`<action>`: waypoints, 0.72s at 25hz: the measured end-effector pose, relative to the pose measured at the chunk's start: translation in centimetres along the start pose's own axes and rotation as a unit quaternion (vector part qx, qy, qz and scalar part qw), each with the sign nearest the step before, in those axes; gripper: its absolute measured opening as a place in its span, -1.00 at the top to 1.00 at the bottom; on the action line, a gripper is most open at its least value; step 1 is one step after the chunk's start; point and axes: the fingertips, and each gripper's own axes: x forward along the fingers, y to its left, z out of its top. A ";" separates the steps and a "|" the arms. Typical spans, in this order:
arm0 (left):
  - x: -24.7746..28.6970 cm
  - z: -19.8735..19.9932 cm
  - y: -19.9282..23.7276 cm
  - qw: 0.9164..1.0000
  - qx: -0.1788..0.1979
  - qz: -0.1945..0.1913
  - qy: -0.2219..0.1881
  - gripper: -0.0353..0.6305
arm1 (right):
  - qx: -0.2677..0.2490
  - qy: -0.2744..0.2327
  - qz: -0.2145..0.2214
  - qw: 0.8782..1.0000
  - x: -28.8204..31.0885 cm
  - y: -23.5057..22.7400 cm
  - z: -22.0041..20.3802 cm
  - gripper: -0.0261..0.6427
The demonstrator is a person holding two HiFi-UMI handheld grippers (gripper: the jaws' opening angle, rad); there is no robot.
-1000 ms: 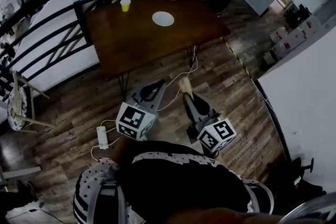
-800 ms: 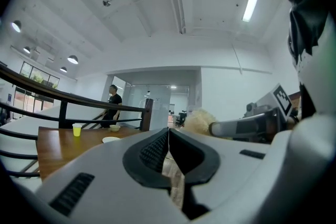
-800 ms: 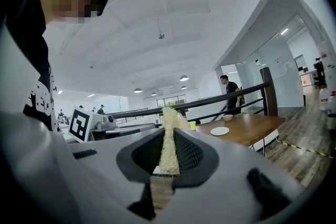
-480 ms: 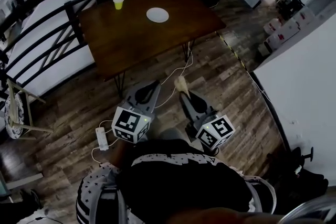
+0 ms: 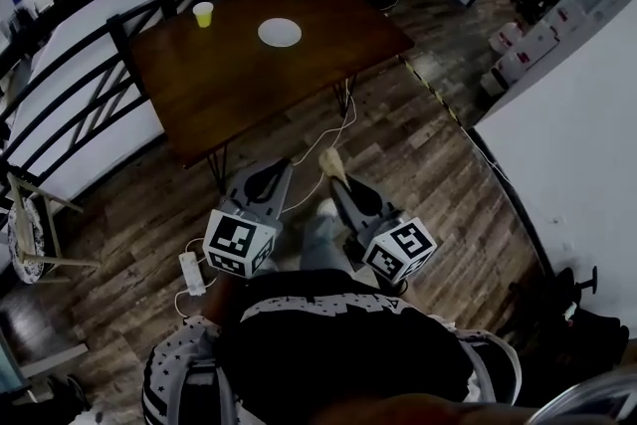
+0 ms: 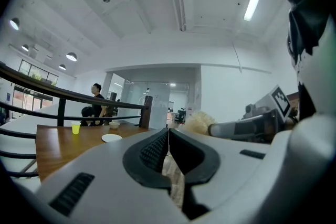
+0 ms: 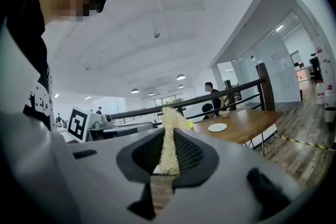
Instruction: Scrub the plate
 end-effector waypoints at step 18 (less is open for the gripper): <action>3.2 1.4 3.9 0.997 0.017 0.077 0.013 0.85 | 0.007 0.004 0.083 0.996 5.6 -3.6 1.9 0.77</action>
